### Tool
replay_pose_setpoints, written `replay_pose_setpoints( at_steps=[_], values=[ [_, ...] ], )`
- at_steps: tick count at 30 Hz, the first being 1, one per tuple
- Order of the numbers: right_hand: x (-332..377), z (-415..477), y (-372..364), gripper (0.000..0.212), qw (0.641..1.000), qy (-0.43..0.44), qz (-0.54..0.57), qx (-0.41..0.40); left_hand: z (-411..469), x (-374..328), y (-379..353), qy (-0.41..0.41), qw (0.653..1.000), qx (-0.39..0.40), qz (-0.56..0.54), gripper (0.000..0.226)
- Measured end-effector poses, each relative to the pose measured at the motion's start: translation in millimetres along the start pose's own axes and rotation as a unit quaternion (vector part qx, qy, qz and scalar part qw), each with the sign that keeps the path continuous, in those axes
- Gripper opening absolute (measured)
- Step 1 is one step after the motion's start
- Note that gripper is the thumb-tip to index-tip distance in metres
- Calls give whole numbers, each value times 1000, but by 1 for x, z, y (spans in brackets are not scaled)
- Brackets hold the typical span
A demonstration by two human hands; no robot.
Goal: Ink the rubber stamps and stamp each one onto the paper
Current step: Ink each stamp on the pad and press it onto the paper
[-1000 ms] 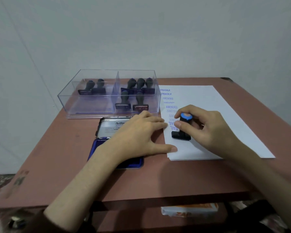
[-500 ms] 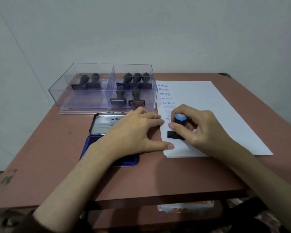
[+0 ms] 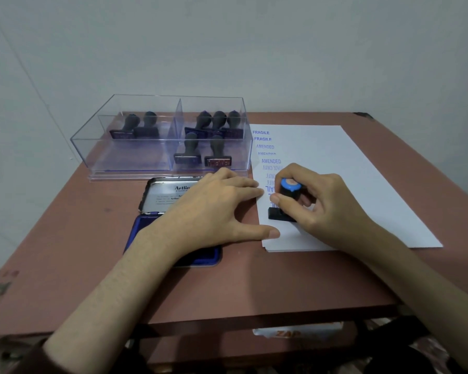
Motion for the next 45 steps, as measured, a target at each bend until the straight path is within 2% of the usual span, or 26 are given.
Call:
replay_pose_setpoints(
  at_steps=[11,14,17,21,25,27,31,37,45],
  values=[
    [2,-2,0,12,1000,-12,-7,6,0,-1,1,3,1000,6,5,96],
    [2,-2,1,12,999,-37,11,15,0,-3,3,4,1000,14,3,87],
    [-2,2,2,9,991,-99,87,11,0,-3,4,3,1000,13,-1,80],
    [-4,11,6,8,958,-180,223,-28,0,-2,3,-3,1000,5,-16,76],
    [4,23,8,8,927,-212,306,-53,-8,5,12,3,991,-86,-103,53],
    [10,29,5,6,927,-206,311,-45,-17,15,21,25,985,-141,-92,44],
    [30,36,-16,7,942,-175,286,-6,-39,47,30,123,973,-187,-46,21],
    [63,43,-54,12,972,-103,206,53,-62,78,22,212,958,-190,-20,17],
    [81,45,-71,11,990,-6,117,85,-68,79,13,233,952,-197,-7,25]
  ],
)
Point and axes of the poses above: each hand's wrist, its own z-axis towards the middle knuckle, its own y-axis out of the back of the hand, x = y × z, the point moved 1 cm from there along z, towards the middle knuckle, and after that the axes turned 1 degree about z, right-handed, at the moved point
